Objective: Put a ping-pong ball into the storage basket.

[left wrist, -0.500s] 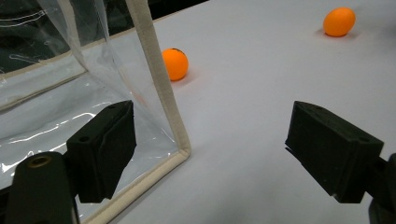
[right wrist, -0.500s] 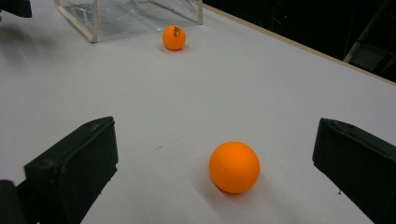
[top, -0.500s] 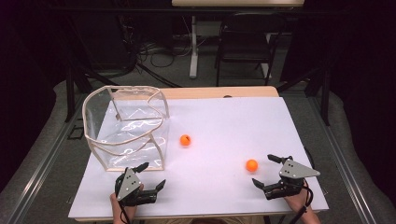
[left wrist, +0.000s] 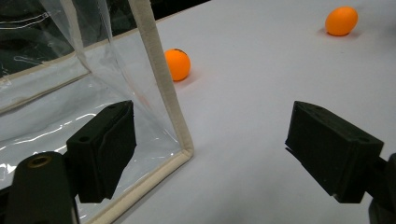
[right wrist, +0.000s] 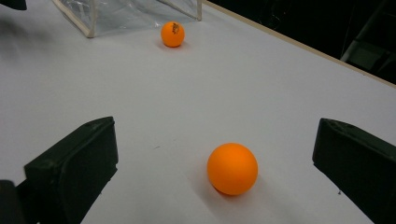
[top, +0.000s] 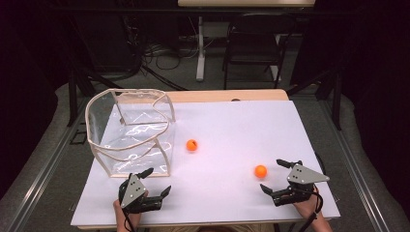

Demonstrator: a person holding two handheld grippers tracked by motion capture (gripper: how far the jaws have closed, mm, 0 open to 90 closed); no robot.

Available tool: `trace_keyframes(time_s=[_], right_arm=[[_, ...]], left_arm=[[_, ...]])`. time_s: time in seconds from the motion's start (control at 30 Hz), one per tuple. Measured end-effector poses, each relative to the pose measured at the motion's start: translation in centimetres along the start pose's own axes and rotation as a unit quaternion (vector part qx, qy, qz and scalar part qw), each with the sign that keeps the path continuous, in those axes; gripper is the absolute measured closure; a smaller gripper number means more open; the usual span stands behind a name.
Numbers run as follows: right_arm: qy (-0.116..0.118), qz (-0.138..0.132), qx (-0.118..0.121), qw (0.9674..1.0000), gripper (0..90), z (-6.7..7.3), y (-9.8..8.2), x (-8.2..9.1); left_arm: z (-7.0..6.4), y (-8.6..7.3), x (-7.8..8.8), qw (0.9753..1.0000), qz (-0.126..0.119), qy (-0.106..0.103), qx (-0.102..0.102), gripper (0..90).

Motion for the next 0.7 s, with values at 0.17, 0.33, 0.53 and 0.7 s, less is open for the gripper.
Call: trace_keyframes(time_s=[0.17, 0.33, 0.53, 0.7], right_arm=[[-0.002, 0.007, -0.001, 1.0, 0.0, -0.3, 0.3, 0.0], [-0.004, 0.021, -0.004, 0.9998, 0.0, -0.8, 0.7, -0.4], [0.003, 0.039, -0.004, 0.9992, 0.0, -1.4, 1.4, -1.1], [0.013, 0.054, -0.007, 0.9984, 0.0, -1.8, 1.6, -1.7]], left_arm=[[0.0, 0.1, -0.1, 1.0, 0.001, 0.002, -0.002, 15.8], [-0.1, 0.1, -0.1, 1.0, 0.001, 0.003, -0.004, 15.8], [-0.2, 0.1, -0.2, 1.0, 0.001, 0.004, -0.002, 15.8], [-0.2, 0.2, -0.3, 1.0, 0.002, 0.005, -0.005, 15.8]])
Point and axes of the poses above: each handheld gripper's, and its own axes: x roughly backward along the jaws, y roughly out of its top, z roughly to its left, the point moved 4 cm from there along -x, roughly forward along the jaws, and after that the axes turned 14 degrees about x, right-handed, at the moved point
